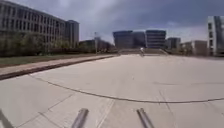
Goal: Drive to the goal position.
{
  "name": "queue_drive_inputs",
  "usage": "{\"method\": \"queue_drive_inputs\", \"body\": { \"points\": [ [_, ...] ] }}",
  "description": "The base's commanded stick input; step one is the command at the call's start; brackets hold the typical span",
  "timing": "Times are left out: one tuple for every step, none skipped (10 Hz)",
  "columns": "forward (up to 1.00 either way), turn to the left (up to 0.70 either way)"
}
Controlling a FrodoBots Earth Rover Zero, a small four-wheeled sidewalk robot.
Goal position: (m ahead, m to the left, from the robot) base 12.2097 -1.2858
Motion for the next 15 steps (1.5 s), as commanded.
{"method": "queue_drive_inputs", "body": {
  "points": [
    [1.0, -0.14],
    [1.0, 0.0],
    [1.0, 0.0],
    [1.0, 0.0],
    [1.0, -0.03],
    [1.0, -0.18],
    [1.0, -0.4],
    [1.0, -0.4],
    [1.0, -0.4],
    [1.0, -0.4],
    [1.0, -0.4],
    [1.0, -0.05],
    [1.0, 0.0],
    [1.0, 0.0],
    [1.0, -0.03]
  ]
}}
